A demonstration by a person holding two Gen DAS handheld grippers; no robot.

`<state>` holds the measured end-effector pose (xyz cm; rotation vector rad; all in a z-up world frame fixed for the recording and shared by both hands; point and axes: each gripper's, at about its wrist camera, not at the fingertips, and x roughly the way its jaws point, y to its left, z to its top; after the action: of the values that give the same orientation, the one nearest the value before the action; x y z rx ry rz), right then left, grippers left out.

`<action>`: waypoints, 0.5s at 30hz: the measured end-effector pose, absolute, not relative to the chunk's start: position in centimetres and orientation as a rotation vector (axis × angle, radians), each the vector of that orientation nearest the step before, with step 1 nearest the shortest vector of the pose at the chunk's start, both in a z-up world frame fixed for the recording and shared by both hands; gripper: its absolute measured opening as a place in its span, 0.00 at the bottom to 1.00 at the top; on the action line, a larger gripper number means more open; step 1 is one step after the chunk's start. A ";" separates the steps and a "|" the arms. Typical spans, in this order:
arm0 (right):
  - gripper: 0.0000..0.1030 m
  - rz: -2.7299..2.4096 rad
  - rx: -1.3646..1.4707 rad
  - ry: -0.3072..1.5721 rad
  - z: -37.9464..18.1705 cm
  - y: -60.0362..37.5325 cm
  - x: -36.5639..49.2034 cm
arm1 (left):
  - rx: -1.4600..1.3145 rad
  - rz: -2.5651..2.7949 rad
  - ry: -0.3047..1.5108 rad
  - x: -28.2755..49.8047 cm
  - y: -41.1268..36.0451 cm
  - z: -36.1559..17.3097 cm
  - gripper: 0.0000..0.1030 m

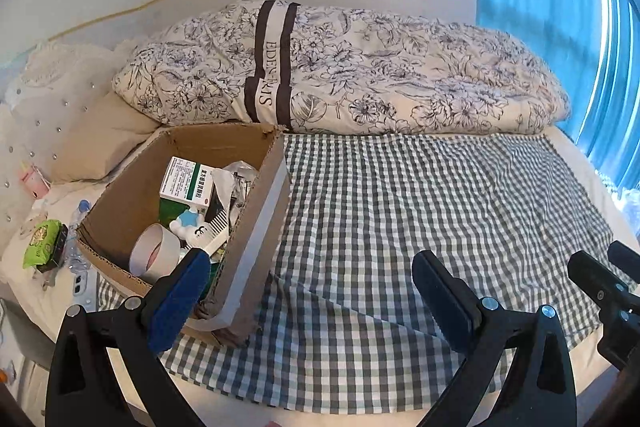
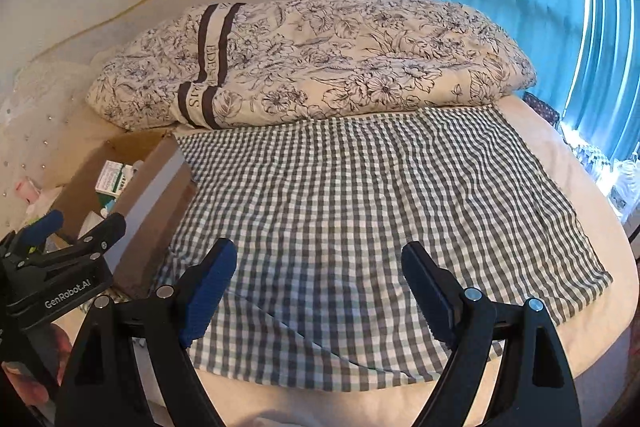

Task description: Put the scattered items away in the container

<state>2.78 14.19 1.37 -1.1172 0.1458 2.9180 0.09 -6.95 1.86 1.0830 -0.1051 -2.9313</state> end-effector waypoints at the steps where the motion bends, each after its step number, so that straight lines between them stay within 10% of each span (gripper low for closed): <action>1: 0.82 2.919 -1.120 0.146 1.2 14.2 2.8 | 1.086 -2.934 -0.103 0.1 -6.9 1.8 1.00; 15: 0.82 2.910 -1.136 0.135 0.9 14.0 2.1 | 1.125 -2.915 -0.109 0.0 -7.2 1.2 1.00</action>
<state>2.07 13.98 0.89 -1.1365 0.1349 2.9104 -0.03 -7.23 1.15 1.1254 -0.1087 -2.9151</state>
